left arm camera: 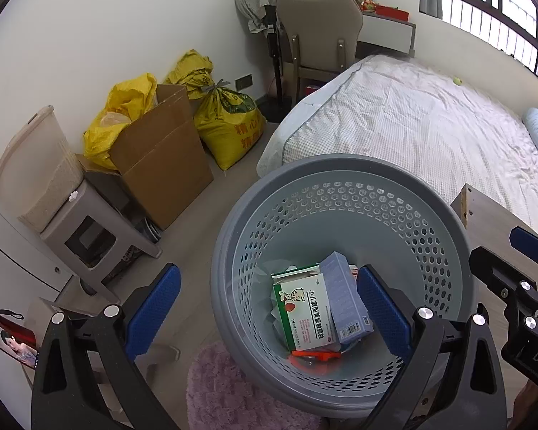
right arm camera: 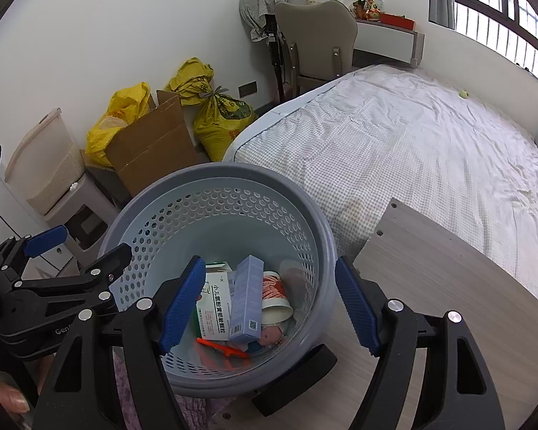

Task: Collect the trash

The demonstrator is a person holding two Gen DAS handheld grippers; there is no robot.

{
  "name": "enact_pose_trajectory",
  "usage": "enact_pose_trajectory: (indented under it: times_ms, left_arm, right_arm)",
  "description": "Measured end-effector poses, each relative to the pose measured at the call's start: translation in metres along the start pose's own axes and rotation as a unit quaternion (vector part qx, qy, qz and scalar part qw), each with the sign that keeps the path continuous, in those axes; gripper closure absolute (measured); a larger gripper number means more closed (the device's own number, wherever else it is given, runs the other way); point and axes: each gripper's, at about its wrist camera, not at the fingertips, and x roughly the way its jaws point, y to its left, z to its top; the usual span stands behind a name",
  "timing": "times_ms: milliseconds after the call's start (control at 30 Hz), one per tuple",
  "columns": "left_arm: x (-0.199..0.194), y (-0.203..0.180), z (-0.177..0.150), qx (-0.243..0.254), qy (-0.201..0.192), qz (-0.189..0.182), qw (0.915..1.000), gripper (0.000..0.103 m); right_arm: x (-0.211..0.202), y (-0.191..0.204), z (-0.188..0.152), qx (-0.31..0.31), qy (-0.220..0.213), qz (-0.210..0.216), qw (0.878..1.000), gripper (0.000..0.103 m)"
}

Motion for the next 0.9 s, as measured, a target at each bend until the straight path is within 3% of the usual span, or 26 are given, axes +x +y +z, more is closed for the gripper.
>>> enact_pose_trajectory:
  times_ms: [900]
  left_arm:
    - [0.011,0.006,-0.002,-0.012,0.016,0.017,0.9996,0.006]
  right_arm:
    - [0.004,0.002,0.001,0.005,0.003,0.0,1.0,0.032]
